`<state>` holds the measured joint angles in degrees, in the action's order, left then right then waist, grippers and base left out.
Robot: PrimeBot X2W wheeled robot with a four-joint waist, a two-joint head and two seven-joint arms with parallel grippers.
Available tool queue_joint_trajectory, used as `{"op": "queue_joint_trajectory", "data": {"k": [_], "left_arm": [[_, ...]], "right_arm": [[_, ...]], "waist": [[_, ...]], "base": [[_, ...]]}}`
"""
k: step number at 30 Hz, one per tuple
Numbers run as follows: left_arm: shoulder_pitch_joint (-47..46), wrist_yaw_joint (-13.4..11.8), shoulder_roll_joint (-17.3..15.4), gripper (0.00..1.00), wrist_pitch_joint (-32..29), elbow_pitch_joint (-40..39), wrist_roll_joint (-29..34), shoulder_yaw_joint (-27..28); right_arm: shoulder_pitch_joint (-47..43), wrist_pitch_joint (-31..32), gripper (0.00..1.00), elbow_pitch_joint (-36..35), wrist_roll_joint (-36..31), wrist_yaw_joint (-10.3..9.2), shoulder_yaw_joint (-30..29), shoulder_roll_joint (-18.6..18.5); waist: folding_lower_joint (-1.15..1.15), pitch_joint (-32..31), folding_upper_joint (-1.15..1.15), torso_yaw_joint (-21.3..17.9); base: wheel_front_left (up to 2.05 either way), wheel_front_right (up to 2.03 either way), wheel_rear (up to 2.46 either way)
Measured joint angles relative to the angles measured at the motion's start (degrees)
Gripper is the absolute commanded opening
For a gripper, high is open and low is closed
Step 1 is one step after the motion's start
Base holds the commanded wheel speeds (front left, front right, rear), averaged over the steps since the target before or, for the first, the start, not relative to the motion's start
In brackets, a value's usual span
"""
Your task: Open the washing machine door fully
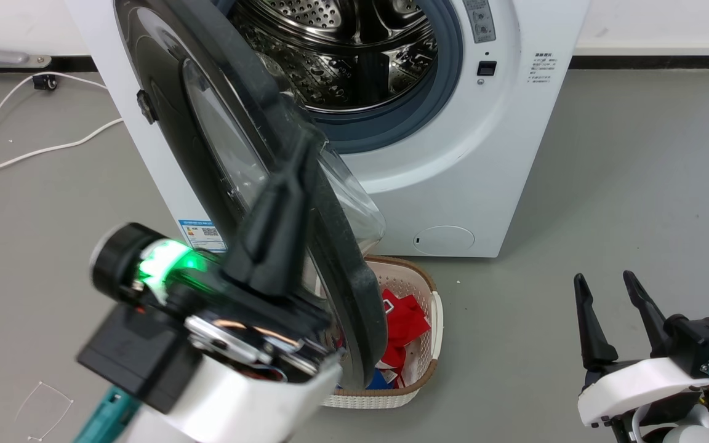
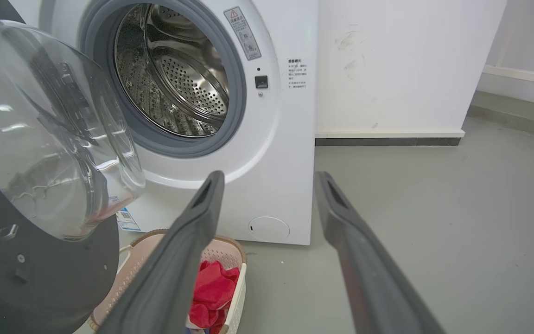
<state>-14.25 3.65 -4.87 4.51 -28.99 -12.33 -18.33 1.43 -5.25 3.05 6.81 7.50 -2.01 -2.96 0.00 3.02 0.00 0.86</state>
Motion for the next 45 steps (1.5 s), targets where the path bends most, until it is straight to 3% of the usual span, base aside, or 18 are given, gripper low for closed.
{"op": "queue_joint_trajectory", "data": {"k": [9, 18, 22, 29, 45], "left_arm": [[5.6, 1.7, -0.4, 0.0, -8.7, 1.8, -4.4, -8.8], [9.1, 2.9, -1.3, 0.0, -10.9, 14.7, -6.7, -16.6], [9.1, 2.3, -0.8, 0.0, -9.8, 20.5, -6.3, -16.9], [7.1, -1.3, 0.1, 0.0, -5.6, 27.3, -5.0, -14.6], [8.2, -4.5, -0.2, 0.0, -3.3, 28.6, -5.7, -12.6]], "right_arm": [[0.0, -0.1, 1.0, 0.3, -0.3, 0.0, -0.2, 0.0], [0.0, -0.1, 1.0, 0.5, -0.3, 0.0, 0.8, 0.0], [0.6, 0.0, 1.0, 0.6, -0.3, 0.0, 1.2, 0.0], [0.6, 0.0, 1.0, 0.6, 0.2, 0.0, 1.4, 0.0], [0.7, 0.1, 1.0, 0.7, 0.0, 0.0, 1.3, 0.0]], "waist": [[0.0, 0.0, 0.0, -0.1], [0.0, 0.8, 0.0, -1.0], [0.0, 1.3, 0.0, -1.6], [0.0, 1.9, 0.0, -2.5], [0.0, 2.1, 0.0, -0.9]], "base": [[0.0, 0.0, 0.0], [0.0, 0.0, 0.0], [0.0, 0.0, 0.0], [0.0, 0.0, 0.0], [0.0, 0.0, 0.0]]}}
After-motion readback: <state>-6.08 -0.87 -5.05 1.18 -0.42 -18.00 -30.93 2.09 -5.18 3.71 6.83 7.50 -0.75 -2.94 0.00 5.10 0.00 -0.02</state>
